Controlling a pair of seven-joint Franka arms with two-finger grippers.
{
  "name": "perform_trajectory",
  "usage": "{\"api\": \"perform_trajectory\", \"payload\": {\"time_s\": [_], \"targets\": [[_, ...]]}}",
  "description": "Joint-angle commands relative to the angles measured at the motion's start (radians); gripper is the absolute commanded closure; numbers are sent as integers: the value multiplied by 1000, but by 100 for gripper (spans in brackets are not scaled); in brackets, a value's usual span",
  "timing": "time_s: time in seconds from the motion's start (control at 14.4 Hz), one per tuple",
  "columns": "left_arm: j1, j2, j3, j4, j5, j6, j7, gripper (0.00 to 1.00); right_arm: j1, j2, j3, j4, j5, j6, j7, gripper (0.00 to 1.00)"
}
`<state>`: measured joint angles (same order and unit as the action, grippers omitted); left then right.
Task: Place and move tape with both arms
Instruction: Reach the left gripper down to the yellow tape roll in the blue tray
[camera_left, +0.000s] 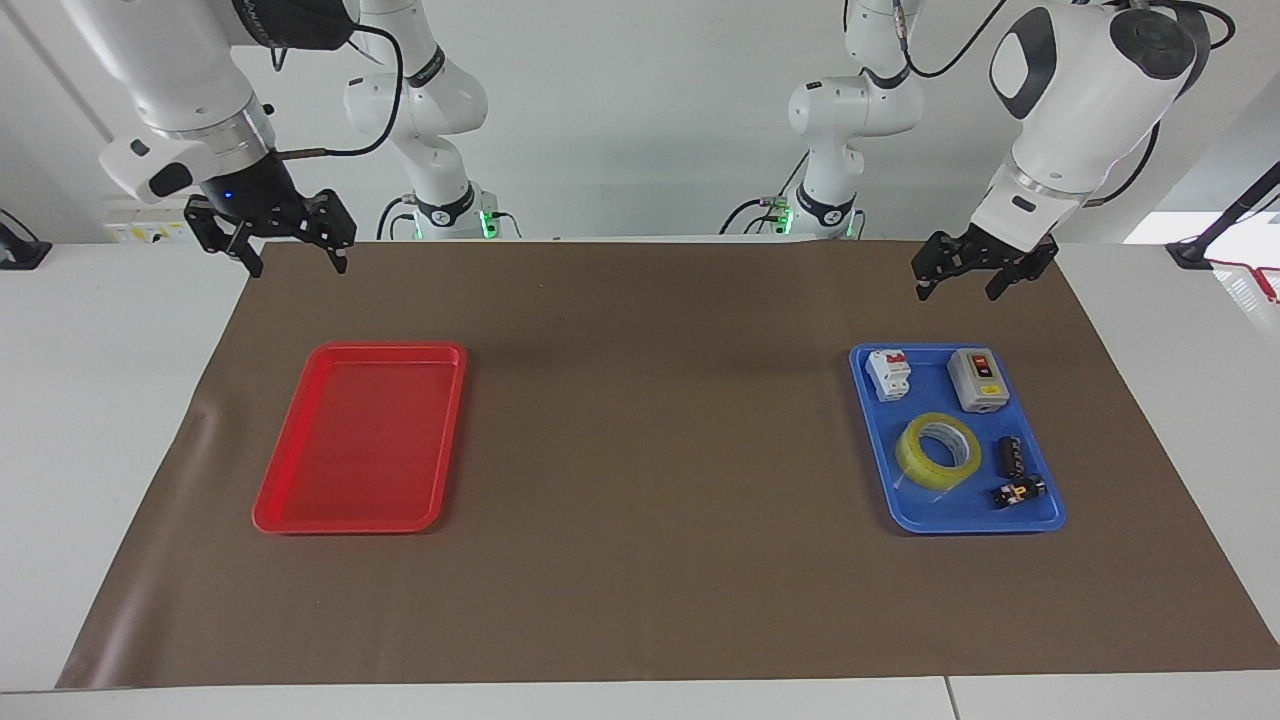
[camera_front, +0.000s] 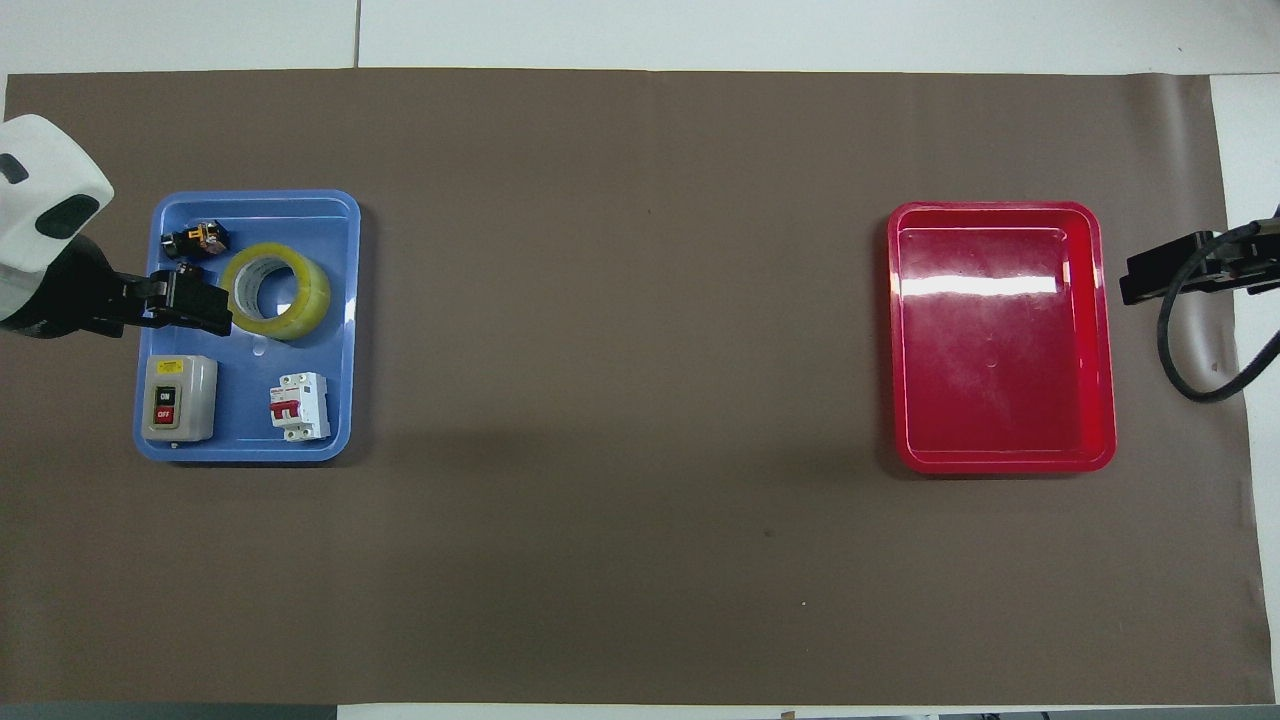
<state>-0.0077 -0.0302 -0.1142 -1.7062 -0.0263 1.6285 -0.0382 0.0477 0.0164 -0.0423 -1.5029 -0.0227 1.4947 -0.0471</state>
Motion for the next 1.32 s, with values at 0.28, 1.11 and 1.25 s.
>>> {"api": "perform_trajectory", "payload": {"time_s": [0.28, 1.11, 1.25], "targets": [[-8, -27, 7, -27, -12, 11, -12, 0, -8, 8, 4, 12, 13, 6, 12, 0], [24, 38, 17, 3, -6, 76, -9, 0, -12, 5, 4, 3, 15, 12, 12, 0], [83, 84, 18, -9, -4, 149, 3, 0, -12, 5, 4, 1, 15, 13, 12, 0]]}}
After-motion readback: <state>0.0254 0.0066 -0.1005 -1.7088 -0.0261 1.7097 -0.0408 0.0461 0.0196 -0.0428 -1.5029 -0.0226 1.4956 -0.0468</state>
